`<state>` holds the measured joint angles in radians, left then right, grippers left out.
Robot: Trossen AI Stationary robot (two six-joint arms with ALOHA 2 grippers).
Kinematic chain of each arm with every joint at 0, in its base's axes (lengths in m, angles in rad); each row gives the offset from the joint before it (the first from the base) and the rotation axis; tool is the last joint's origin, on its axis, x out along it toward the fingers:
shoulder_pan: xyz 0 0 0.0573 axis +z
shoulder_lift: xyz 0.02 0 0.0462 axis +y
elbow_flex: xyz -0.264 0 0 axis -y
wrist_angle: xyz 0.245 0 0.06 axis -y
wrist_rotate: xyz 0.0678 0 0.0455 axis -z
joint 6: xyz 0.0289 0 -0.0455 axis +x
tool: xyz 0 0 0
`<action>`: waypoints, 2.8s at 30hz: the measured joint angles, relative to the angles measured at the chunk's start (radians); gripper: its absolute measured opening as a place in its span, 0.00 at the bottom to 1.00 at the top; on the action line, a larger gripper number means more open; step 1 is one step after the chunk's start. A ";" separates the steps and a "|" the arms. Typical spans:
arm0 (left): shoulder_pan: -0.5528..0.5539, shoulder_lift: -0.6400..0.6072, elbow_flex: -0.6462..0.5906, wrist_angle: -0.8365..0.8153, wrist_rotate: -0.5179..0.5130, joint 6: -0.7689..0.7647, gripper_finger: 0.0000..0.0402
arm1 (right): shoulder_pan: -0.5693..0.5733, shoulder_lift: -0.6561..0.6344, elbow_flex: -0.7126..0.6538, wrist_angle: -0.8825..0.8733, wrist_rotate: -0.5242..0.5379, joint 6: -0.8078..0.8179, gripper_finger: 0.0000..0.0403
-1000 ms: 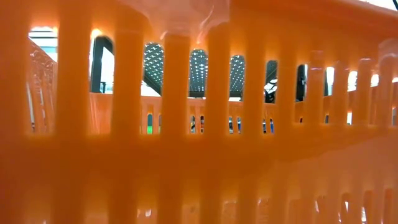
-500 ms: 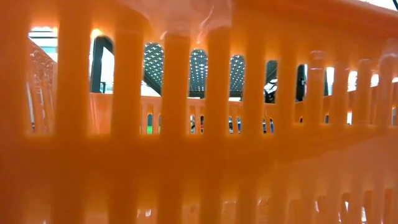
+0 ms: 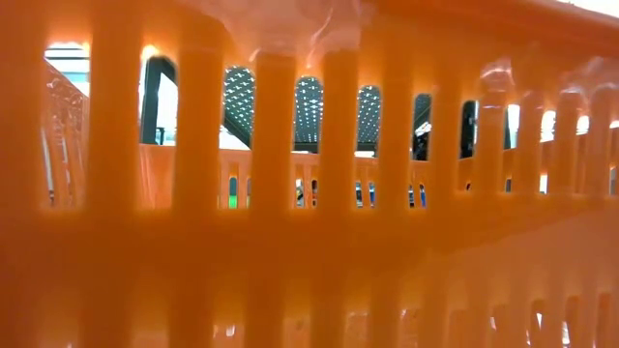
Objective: Pick & Place Office Desk Supplies
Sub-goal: Put the yellow rubber band into the blue basket
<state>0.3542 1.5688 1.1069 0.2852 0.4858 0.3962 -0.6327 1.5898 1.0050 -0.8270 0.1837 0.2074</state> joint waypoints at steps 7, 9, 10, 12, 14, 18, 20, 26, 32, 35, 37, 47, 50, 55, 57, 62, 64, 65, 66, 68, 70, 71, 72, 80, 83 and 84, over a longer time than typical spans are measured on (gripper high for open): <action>0.011 -0.035 0.000 -0.014 -0.009 0.000 0.72 | 0.010 -0.172 0.000 0.002 0.000 0.022 0.48; 0.016 -0.058 0.000 -0.039 -0.016 -0.001 0.72 | 0.019 -0.238 0.000 0.009 0.000 0.045 0.48; 0.018 -0.070 0.000 -0.057 -0.017 -0.001 0.72 | 0.023 -0.273 0.000 0.013 0.000 0.052 0.48; 0.021 -0.097 0.000 -0.096 -0.018 -0.001 0.72 | 0.035 -0.346 0.000 0.030 0.001 0.052 0.48; 0.022 -0.130 0.000 -0.150 -0.021 -0.001 0.72 | 0.054 -0.416 -0.001 0.070 0.002 0.041 0.48; 0.023 -0.205 0.000 -0.307 -0.031 -0.004 0.72 | 0.107 -0.547 -0.026 0.219 0.001 -0.017 0.48; 0.023 -0.250 0.000 -0.416 -0.039 -0.004 0.72 | 0.141 -0.604 -0.057 0.326 0.001 -0.058 0.48; 0.020 -0.407 0.000 -0.777 -0.270 -0.141 0.72 | 0.238 -0.707 -0.180 0.629 -0.004 -0.211 0.48; 0.019 -0.532 0.000 -1.026 -0.562 -0.315 0.72 | 0.267 -0.713 -0.302 0.817 -0.005 -0.304 0.48; 0.019 -0.571 0.000 -1.094 -0.557 -0.356 0.72 | 0.267 -0.698 -0.342 0.855 -0.004 -0.328 0.48; 0.018 -0.584 0.000 -1.128 -0.536 -0.387 0.72 | 0.267 -0.693 -0.362 0.885 -0.004 -0.344 0.48; 0.015 -0.570 -0.001 -1.299 -0.516 -0.485 0.72 | 0.267 -0.693 -0.356 0.926 -0.003 -0.384 0.48; 0.012 -0.570 -0.002 -1.381 -0.506 -0.567 0.72 | 0.266 -0.693 -0.356 0.921 -0.003 -0.384 0.48; -0.047 -0.581 -0.055 -1.454 -0.496 -0.778 0.72 | 0.266 -0.693 -0.356 0.922 -0.003 -0.375 0.48; -0.096 -0.582 -0.089 -1.460 -0.496 -0.843 0.72 | 0.266 -0.693 -0.356 0.922 -0.003 -0.391 0.48; -0.247 -0.570 -0.176 -1.460 -0.516 -0.943 0.71 | 0.266 -0.693 -0.356 0.922 -0.002 -0.417 0.48; -0.329 -0.565 -0.209 -1.455 -0.514 -0.936 0.71 | 0.266 -0.693 -0.356 0.922 -0.002 -0.417 0.48; -0.376 -0.565 -0.224 -1.455 -0.512 -0.935 0.71 | 0.266 -0.693 -0.356 0.922 -0.002 -0.417 0.48; -0.422 -0.565 -0.239 -1.455 -0.512 -0.941 0.70 | 0.266 -0.693 -0.356 0.922 -0.002 -0.417 0.48; -0.514 -0.564 -0.261 -1.444 -0.512 -1.001 0.70 | 0.266 -0.692 -0.356 0.922 -0.001 -0.417 0.48; -0.595 -0.564 -0.274 -1.421 -0.512 -1.082 0.69 | 0.266 -0.692 -0.356 0.922 0.002 -0.420 0.48; -0.636 -0.563 -0.279 -1.415 -0.512 -1.119 0.68 | 0.266 -0.692 -0.356 0.921 0.003 -0.427 0.48; -0.676 -0.563 -0.282 -1.413 -0.512 -1.151 0.67 | 0.266 -0.692 -0.356 0.921 0.003 -0.431 0.48; -0.881 -0.563 -0.283 -1.402 -0.517 -1.370 0.63 | 0.266 -0.689 -0.356 0.912 0.002 -0.421 0.48; -0.924 -0.563 -0.295 -1.385 -0.527 -1.429 0.61 | 0.266 -0.689 -0.356 0.912 0.002 -0.419 0.48; -0.934 -0.563 -0.304 -1.373 -0.527 -1.456 0.61 | 0.266 -0.689 -0.356 0.912 0.002 -0.420 0.48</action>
<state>-0.5797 1.0054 0.8025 -1.0882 -0.0415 -1.0602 -0.3668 0.9005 0.6487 0.0849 0.1856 -0.2125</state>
